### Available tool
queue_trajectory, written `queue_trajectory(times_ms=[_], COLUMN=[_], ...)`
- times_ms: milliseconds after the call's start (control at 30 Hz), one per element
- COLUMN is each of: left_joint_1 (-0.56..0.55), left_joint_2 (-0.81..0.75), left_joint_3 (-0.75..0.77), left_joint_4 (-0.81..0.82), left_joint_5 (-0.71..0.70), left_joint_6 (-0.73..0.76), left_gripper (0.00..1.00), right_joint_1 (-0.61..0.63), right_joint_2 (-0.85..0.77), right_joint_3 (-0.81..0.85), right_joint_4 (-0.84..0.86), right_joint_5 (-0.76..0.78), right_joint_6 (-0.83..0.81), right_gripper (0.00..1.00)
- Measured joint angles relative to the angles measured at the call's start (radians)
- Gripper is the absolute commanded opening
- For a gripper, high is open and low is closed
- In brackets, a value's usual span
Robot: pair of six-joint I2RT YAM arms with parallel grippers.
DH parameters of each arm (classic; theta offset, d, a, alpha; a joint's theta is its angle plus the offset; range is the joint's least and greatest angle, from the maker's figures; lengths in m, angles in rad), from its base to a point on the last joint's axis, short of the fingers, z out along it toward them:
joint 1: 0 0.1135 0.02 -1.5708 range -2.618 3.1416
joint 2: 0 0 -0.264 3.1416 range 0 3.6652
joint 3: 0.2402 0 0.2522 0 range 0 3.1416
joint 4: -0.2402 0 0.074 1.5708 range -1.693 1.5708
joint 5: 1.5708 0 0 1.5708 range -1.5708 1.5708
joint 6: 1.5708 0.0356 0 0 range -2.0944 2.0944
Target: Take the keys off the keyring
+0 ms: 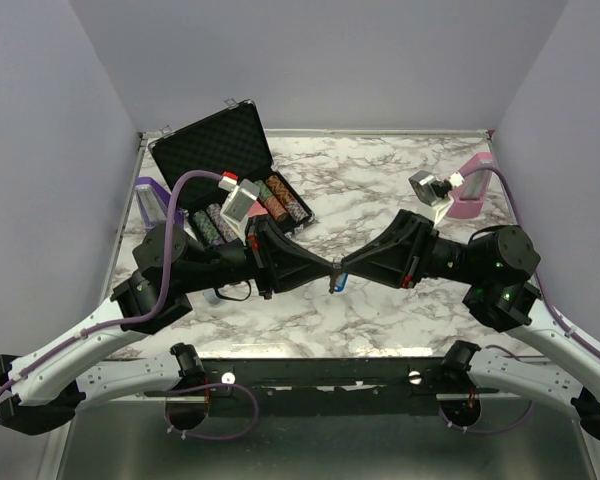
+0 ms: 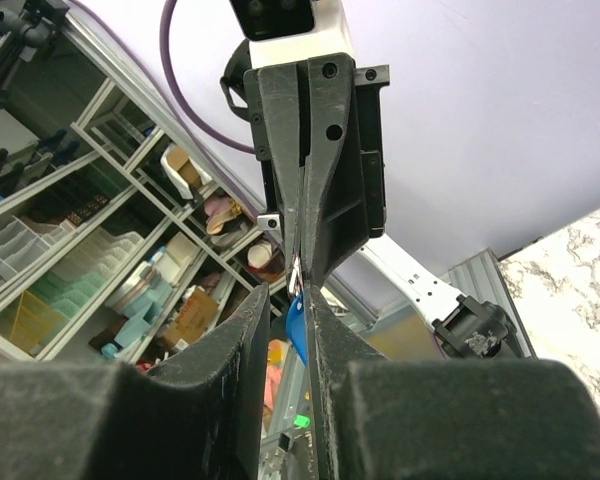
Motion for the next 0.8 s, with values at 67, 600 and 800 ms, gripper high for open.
queue_trajectory(times_ms=[67,600,800], left_joint_1=[0.0,0.0,0.0], left_joint_2=[0.0,-0.005,-0.008], left_joint_3=[0.0,0.0,0.0], left_joint_4=[0.0,0.019,0.02], left_joint_5=[0.0,0.001,0.001], left_joint_6=[-0.002,-0.01,-0.01], left_gripper=[0.0,0.0,0.0], right_joint_1=[0.0,0.0,0.0], right_joint_2=[0.0,0.008,0.008], right_joint_3=[0.0,-0.021,-0.021], right_joint_4=[0.004,0.081,0.084], right_joint_5=[-0.005,-0.039,-0.039], right_joint_6=[0.0,0.037,0.038], right_gripper=[0.27,0.04,0.01])
